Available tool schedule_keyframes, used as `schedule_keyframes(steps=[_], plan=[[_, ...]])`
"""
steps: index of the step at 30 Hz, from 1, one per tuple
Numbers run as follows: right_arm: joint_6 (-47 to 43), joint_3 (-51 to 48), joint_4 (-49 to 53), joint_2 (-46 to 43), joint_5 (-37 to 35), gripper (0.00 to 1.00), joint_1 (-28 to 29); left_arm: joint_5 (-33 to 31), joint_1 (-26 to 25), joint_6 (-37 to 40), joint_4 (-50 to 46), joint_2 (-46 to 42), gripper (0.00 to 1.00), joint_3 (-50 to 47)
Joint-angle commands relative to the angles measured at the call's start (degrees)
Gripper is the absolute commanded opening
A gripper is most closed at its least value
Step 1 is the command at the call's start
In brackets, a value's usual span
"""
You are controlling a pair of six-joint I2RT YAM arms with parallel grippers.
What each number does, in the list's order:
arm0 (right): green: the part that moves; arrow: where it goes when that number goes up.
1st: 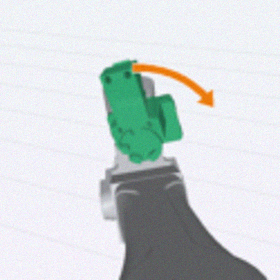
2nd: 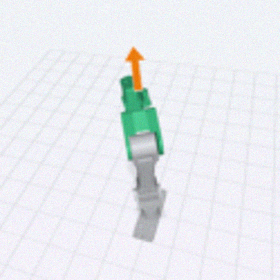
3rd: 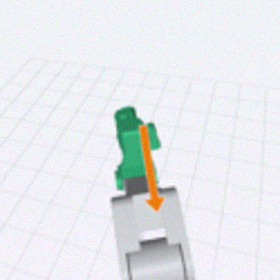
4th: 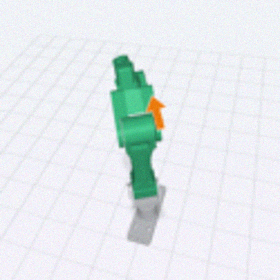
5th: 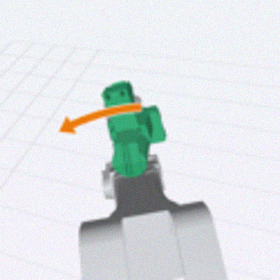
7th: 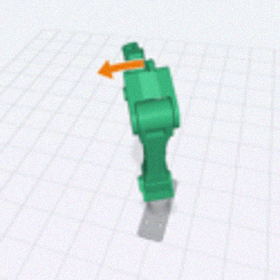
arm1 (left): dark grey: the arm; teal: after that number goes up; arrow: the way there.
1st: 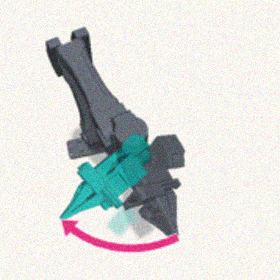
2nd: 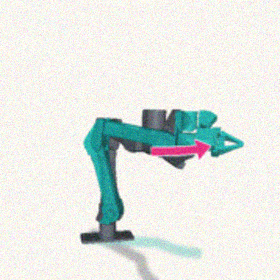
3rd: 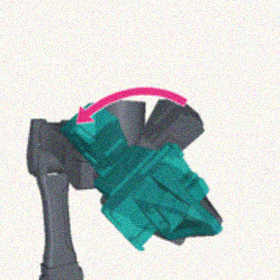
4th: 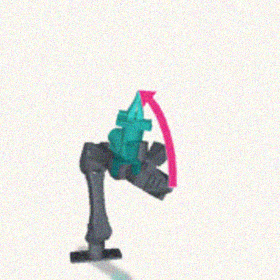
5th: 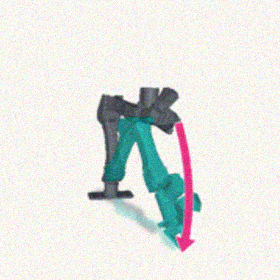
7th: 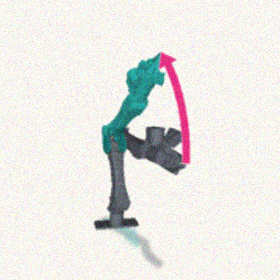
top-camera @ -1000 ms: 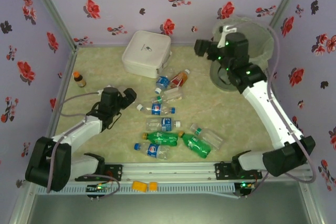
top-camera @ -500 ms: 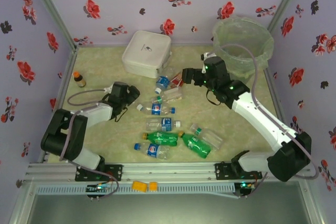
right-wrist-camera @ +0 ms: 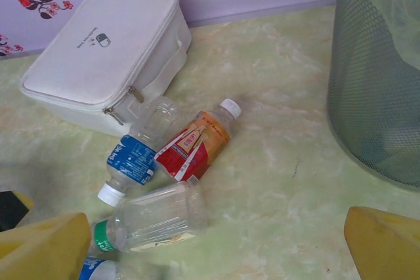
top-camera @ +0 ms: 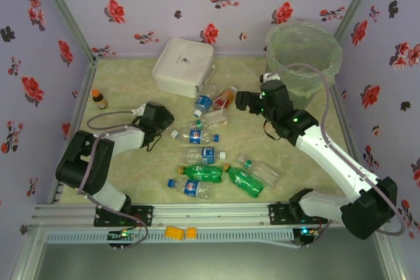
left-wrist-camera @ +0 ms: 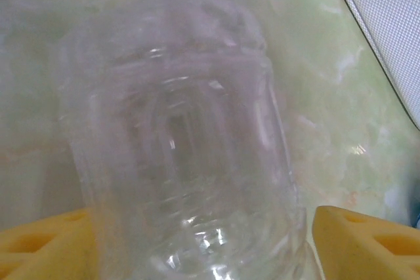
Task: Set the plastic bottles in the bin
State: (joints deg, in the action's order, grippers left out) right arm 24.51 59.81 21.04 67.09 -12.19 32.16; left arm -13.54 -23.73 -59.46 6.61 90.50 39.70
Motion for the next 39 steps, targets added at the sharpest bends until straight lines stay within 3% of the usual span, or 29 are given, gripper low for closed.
schedule_keyframes(steps=[1, 6, 17, 28, 34, 39], plan=[[1.1, -0.9, -0.5, -0.7, -2.0, 1.00, 0.0, -2.5, -0.3, 0.8, -0.2, 0.3, 0.73, 0.2], [1.5, -0.9, -0.8, -0.6, -1.9, 1.00, 0.0, -3.3, -0.3, 2.1, 0.5, -1.5, 0.59, -1.1], [1.4, -1.1, 0.1, -0.8, 0.6, 1.00, -0.1, -3.0, -0.1, 12.6, 2.3, -12.0, 0.46, -1.5], [3.1, -2.4, -2.3, 0.6, 5.8, 1.00, -1.5, 9.0, -1.4, 25.1, 4.5, -20.9, 0.42, 5.5], [4.6, -4.9, -7.2, 0.5, 13.8, 1.00, -4.2, 14.8, -5.3, 29.0, 7.6, -20.4, 0.42, 8.5], [5.1, -7.5, -14.4, 0.3, 25.3, 1.00, -6.0, 19.8, -7.6, 30.0, 9.7, -17.5, 0.42, 10.6]])
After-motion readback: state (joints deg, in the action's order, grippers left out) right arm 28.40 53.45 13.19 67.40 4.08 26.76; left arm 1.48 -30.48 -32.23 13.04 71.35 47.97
